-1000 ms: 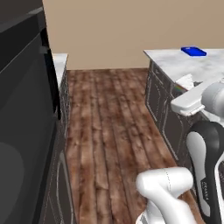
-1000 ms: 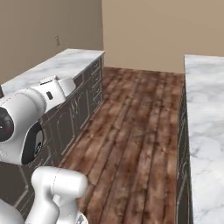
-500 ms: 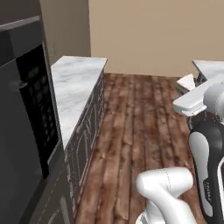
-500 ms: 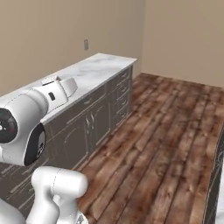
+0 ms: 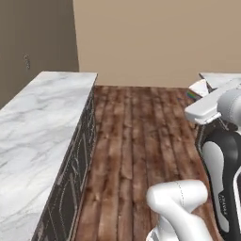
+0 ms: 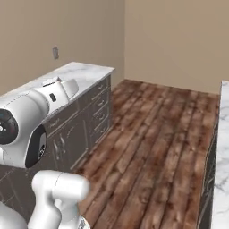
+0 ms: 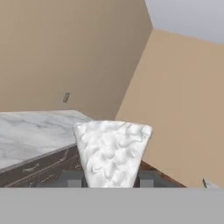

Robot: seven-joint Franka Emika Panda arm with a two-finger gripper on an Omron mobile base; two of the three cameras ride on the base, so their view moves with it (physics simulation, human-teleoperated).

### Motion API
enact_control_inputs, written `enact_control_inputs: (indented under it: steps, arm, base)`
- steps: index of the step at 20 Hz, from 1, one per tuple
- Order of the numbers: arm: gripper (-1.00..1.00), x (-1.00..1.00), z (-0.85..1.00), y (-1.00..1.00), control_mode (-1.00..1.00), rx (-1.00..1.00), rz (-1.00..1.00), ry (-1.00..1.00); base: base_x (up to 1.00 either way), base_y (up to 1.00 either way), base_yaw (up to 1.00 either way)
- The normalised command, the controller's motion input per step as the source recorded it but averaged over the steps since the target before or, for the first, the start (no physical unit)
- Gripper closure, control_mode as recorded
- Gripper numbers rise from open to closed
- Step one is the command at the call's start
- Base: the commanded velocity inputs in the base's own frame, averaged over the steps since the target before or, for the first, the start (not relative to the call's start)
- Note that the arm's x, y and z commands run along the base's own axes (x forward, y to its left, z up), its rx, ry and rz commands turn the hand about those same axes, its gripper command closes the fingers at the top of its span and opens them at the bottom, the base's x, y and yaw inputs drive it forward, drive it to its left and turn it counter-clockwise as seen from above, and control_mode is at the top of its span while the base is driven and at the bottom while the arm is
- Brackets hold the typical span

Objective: Take the cake and donut from the fridge and place them on the empty tray on the dining counter.

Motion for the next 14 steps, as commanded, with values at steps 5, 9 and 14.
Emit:
enact_control_inputs:
  steps: [5,9,14]
  arm:
    - [1.00,0.00,0.00,0.00,1.00,0.00,0.00,0.00]
    - [1.00,0.00,0.00,0.00,1.00,0.00,0.00,0.00]
    - [1.00,0.00,0.00,0.00,1.00,0.00,0.00,0.00]
  base:
    - [1.00,-0.31,-0.46]
    - [1.00,-0.14,-0.53]
    - [1.00,-0.10,-0.44]
